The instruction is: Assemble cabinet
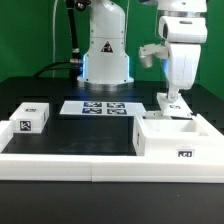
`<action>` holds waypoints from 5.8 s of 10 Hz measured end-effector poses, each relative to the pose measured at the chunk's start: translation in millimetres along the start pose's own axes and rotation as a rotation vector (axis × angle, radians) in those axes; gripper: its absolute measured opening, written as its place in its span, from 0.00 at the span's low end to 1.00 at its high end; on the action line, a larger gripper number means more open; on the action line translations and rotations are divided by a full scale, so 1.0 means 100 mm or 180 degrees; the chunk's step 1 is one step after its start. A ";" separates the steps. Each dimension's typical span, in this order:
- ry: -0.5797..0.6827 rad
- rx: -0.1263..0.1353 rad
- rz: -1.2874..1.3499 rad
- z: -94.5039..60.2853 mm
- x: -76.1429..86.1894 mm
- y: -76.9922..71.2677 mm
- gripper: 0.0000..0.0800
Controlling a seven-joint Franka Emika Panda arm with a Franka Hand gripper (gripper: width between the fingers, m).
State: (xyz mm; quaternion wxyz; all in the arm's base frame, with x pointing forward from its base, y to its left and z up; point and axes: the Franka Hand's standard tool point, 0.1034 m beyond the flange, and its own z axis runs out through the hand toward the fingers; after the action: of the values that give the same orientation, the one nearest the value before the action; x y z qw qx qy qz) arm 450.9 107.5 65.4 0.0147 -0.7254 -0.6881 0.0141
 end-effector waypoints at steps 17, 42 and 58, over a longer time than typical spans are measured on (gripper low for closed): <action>0.0032 -0.0008 -0.0036 0.05 0.02 0.14 0.09; 0.0191 -0.0250 0.0019 0.01 0.06 1.26 0.33; 0.0092 -0.0304 0.0128 -0.21 -0.21 0.44 1.00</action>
Offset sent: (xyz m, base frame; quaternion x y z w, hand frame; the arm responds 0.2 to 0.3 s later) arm 0.0000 0.0000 0.0000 0.0000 0.0000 0.0000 1.0000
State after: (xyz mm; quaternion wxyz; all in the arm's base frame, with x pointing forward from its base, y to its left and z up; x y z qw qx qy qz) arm 494.8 84.7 84.5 -0.0102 -0.7391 -0.6729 -0.0290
